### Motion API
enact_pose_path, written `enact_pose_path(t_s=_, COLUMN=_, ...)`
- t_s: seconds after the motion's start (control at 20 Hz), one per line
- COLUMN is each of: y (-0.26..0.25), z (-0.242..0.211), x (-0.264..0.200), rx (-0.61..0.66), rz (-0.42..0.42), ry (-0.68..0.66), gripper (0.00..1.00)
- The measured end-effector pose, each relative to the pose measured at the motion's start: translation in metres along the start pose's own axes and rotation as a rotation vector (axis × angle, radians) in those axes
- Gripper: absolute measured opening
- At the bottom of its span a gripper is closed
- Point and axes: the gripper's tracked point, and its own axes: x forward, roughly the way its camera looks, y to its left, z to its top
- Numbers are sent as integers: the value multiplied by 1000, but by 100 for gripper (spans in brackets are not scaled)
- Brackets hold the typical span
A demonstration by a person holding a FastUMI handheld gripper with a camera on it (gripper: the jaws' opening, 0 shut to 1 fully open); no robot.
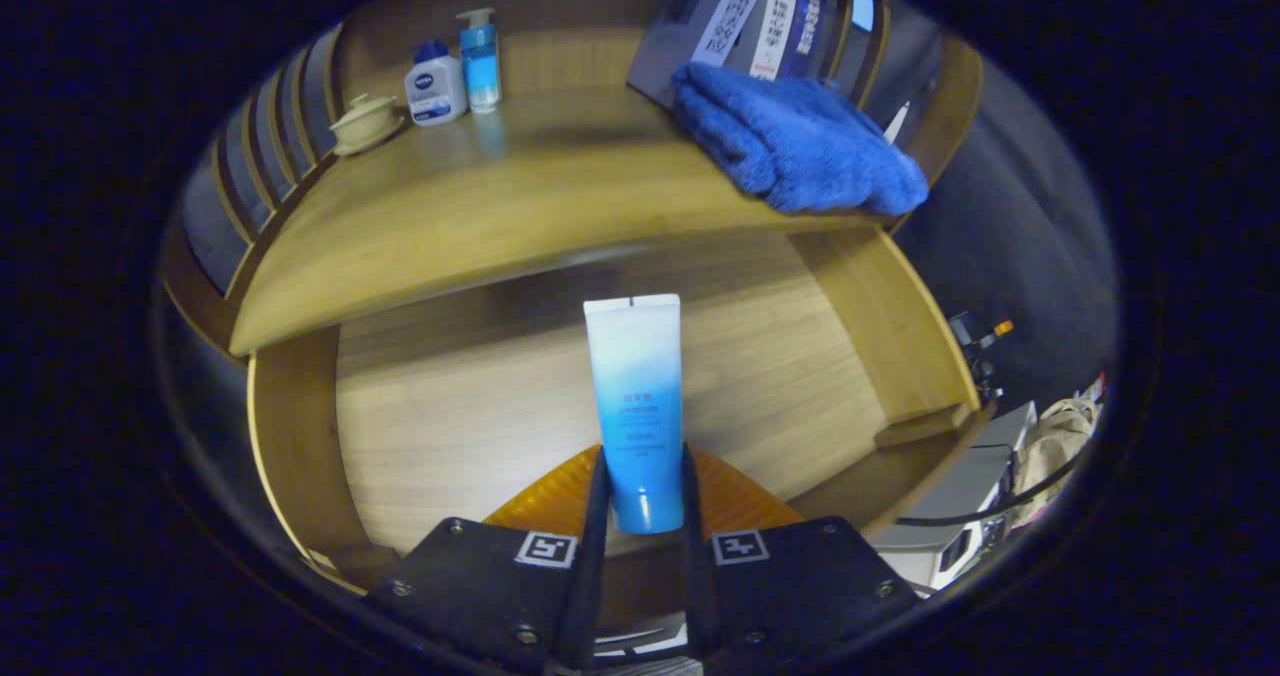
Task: Pull open the drawer, take out the items inside it, and place them on the countertop above the cabinet.
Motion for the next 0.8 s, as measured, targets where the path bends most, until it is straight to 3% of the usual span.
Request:
enact_pose_path(t_s=0.25, y=-7, z=33, x=-20, rx=-13, rz=-36, ry=-126, gripper=34)
enact_pose_path(t_s=0.55, y=12, z=81, x=-11, rx=-36, rz=33, ry=-199, gripper=34)
enact_pose_path(t_s=0.8, y=39, z=117, x=32, rx=-45, rz=142, ry=-186, gripper=34)
